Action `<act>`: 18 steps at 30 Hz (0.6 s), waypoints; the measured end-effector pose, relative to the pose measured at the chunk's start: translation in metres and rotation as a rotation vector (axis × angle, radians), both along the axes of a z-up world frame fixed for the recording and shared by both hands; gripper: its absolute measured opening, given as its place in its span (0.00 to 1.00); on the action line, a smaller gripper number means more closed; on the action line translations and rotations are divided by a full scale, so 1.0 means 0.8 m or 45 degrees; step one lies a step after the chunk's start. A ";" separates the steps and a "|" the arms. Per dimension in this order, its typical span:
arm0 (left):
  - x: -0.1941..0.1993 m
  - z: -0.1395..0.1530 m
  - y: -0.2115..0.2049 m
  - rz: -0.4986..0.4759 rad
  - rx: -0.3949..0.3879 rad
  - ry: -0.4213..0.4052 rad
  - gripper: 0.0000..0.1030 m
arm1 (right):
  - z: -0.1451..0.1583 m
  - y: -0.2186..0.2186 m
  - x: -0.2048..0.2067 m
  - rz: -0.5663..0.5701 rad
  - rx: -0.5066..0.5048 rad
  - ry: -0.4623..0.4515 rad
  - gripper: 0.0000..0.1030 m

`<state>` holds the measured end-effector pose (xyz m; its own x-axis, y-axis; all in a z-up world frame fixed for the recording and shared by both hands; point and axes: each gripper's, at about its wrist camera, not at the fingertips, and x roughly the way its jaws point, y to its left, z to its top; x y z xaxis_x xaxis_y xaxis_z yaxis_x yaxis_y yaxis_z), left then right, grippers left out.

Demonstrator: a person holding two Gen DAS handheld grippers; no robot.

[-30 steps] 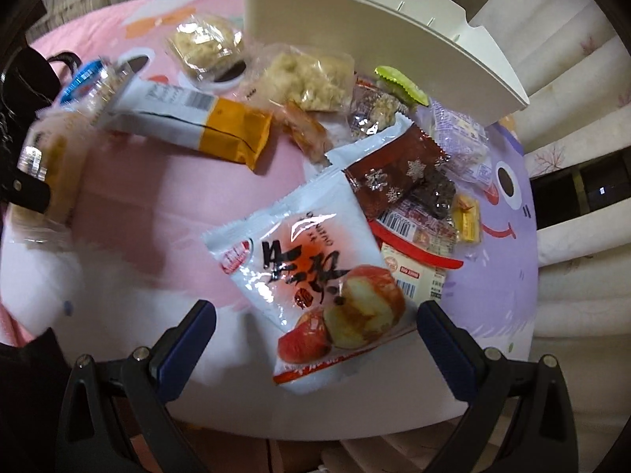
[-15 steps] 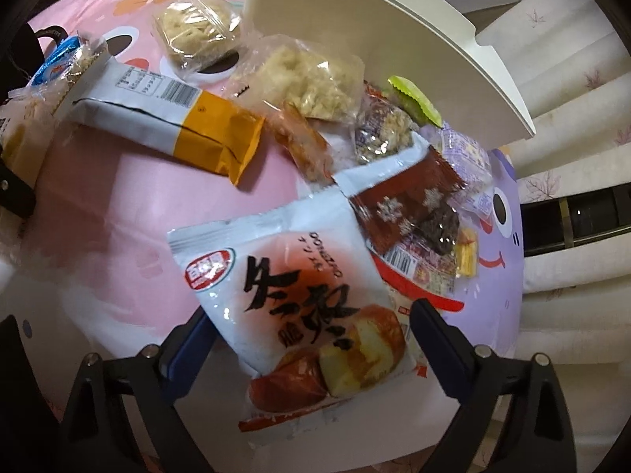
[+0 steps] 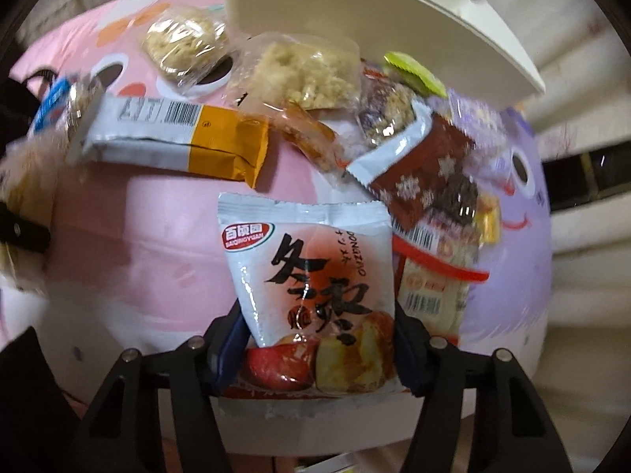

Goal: Organize snacks
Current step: 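Grasp and lift the bun bag with left tool while right tool lifts the apple-print bag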

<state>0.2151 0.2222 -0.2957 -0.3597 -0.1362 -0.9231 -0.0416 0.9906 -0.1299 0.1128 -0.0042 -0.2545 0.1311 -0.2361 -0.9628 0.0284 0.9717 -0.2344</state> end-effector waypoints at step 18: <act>-0.008 0.121 0.020 -0.038 -0.052 -0.192 0.67 | 0.083 -0.027 -0.003 -0.296 0.235 -0.080 0.59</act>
<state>0.2086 0.2382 -0.1990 -0.2216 -0.1656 -0.9610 0.0111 0.9850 -0.1723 0.1101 -0.0261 -0.1881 0.1551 -0.0885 -0.9839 0.2642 0.9634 -0.0450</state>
